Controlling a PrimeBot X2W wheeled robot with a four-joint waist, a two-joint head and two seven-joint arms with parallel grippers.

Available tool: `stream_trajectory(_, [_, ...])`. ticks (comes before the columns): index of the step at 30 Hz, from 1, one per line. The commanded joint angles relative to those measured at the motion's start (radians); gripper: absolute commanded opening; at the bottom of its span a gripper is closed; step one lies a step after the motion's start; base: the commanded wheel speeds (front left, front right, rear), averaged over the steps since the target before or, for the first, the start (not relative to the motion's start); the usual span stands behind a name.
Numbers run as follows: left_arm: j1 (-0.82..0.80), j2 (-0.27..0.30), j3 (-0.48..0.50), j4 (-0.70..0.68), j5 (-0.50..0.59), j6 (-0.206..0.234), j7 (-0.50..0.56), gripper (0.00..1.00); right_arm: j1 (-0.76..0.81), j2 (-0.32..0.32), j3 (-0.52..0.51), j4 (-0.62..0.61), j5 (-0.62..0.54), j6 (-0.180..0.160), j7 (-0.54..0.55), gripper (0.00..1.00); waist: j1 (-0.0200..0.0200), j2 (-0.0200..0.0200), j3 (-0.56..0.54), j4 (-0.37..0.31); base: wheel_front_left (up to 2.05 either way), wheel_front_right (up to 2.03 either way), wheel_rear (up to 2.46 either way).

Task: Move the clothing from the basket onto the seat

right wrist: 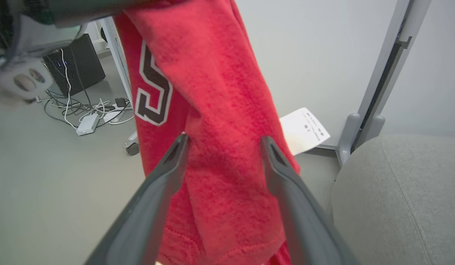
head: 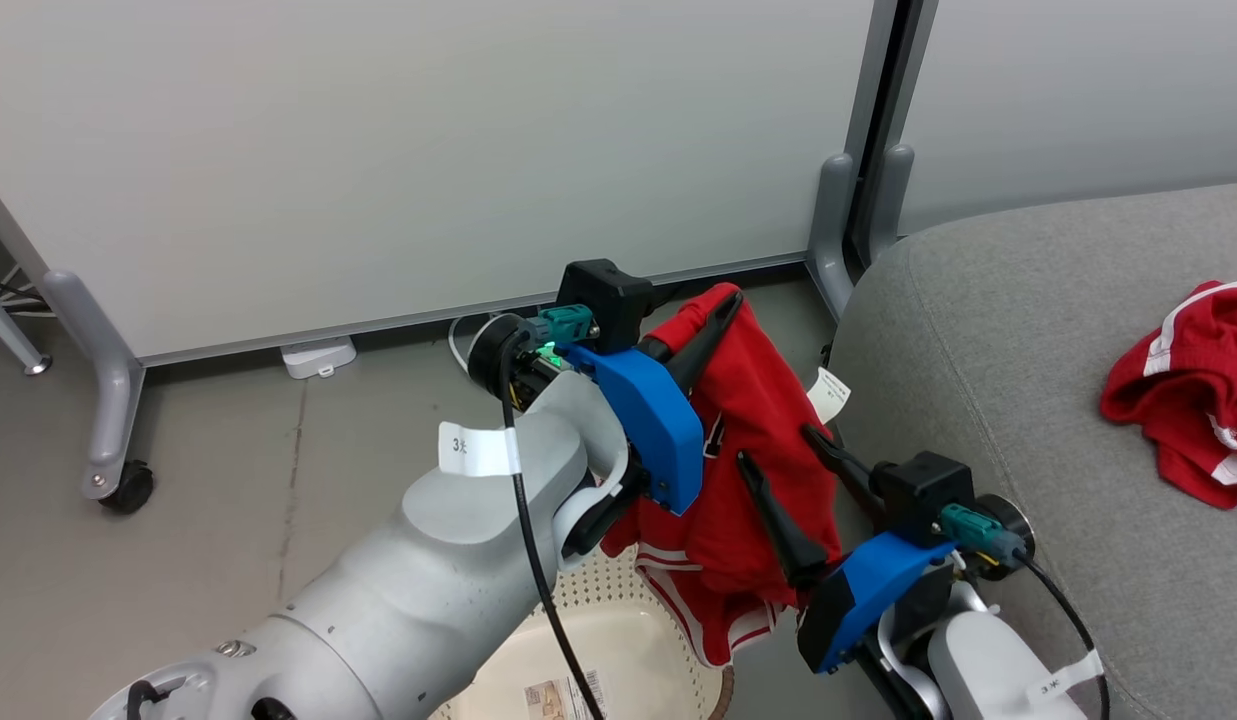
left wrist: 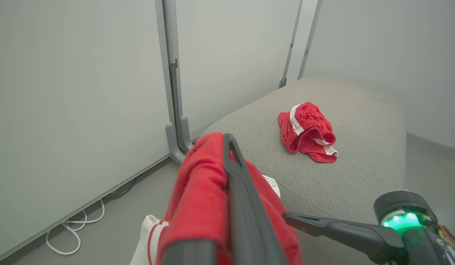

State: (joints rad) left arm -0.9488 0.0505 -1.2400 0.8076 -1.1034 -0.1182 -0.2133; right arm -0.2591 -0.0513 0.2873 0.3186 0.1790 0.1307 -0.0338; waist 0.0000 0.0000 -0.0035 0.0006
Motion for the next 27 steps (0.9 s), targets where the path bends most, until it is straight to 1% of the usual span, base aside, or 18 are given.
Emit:
stream_trajectory(1, [-0.016, 0.000, -0.003, -0.002, -0.006, 0.006, -0.006, 0.00, -0.026, -0.002, 0.008, 0.018, 0.011, 0.000, -0.006, 1.00, 0.0000, 0.0000, 0.002, 0.002, 0.00, 0.00, 0.00])
stream_trajectory(11, [-0.019, 0.000, -0.020, -0.011, -0.018, 0.007, -0.003, 0.00, -0.156, -0.002, 0.073, 0.162, 0.050, 0.000, -0.046, 1.00, 0.0000, 0.0000, 0.008, 0.015, 0.00, 0.00, 0.00])
stream_trajectory(20, [-0.019, 0.000, -0.030, -0.026, -0.022, 0.007, 0.001, 0.00, -0.268, 0.000, 0.121, 0.337, 0.070, 0.000, -0.085, 1.00, 0.0000, 0.0000, 0.008, 0.023, 0.00, 0.00, 0.00])
stream_trajectory(27, [-0.024, 0.000, -0.035, -0.037, -0.022, 0.006, 0.003, 0.00, -0.337, 0.001, 0.171, 0.445, 0.130, 0.000, -0.114, 1.00, 0.0000, 0.0000, 0.009, 0.031, 0.00, 0.00, 0.00])
